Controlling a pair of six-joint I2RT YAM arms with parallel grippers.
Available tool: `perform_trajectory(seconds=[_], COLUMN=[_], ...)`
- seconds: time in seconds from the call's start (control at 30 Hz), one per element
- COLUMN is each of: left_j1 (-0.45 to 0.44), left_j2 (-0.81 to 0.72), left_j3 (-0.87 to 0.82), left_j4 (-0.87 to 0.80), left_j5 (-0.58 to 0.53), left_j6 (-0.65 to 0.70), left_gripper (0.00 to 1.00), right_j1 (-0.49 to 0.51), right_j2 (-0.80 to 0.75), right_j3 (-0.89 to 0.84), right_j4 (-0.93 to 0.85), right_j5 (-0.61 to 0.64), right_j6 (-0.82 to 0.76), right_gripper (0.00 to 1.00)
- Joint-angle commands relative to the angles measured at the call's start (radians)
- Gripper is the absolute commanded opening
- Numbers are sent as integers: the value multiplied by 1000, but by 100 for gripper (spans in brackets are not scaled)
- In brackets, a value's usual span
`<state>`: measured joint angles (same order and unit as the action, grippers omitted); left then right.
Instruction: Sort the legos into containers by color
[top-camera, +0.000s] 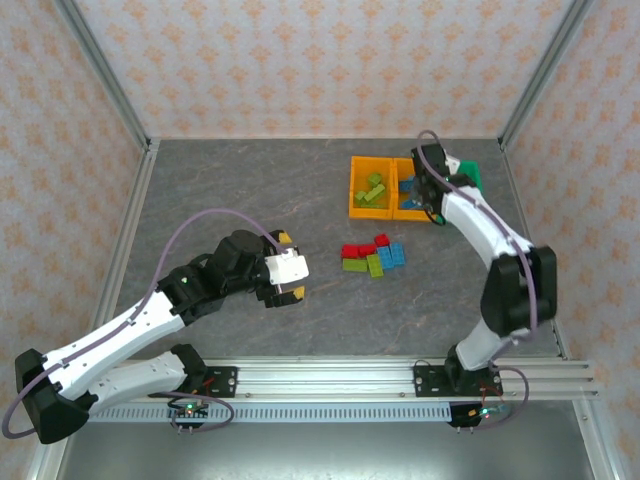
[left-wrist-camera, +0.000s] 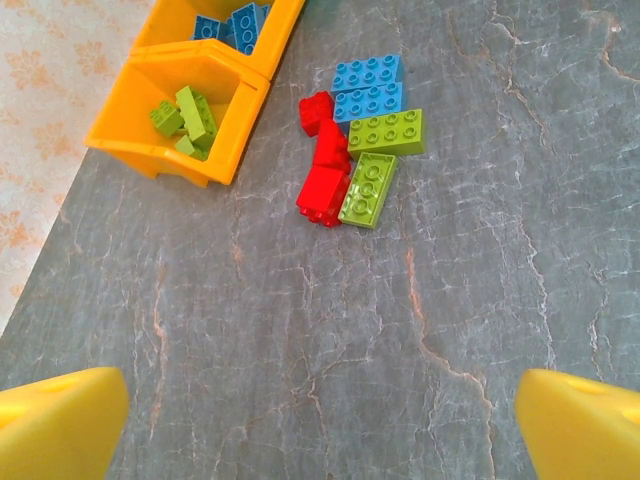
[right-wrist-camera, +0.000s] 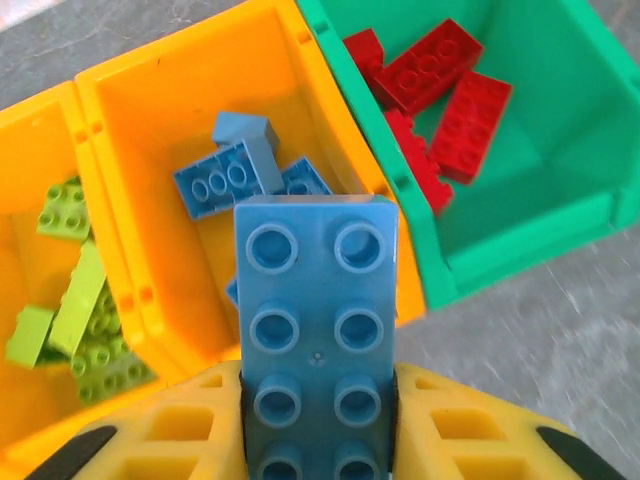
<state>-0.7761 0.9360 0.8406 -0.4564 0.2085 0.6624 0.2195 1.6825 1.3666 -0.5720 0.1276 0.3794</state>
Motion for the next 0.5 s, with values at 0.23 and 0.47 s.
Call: perform_trajectory(seconds=[0.23, 0.47], left_j1=[3, 0], left_j2=[-28, -8], left_j3=[17, 33], left_j4=[-15, 26], left_j5=[-11, -46], left_j6=[7, -109], left_gripper=[100, 100], right_j1=[-39, -36], right_j2=[273, 5], right_j3=[361, 189], right_j4=[-162, -184], right_j5=[-99, -97], right_j6=[-96, -42], right_gripper=[57, 66])
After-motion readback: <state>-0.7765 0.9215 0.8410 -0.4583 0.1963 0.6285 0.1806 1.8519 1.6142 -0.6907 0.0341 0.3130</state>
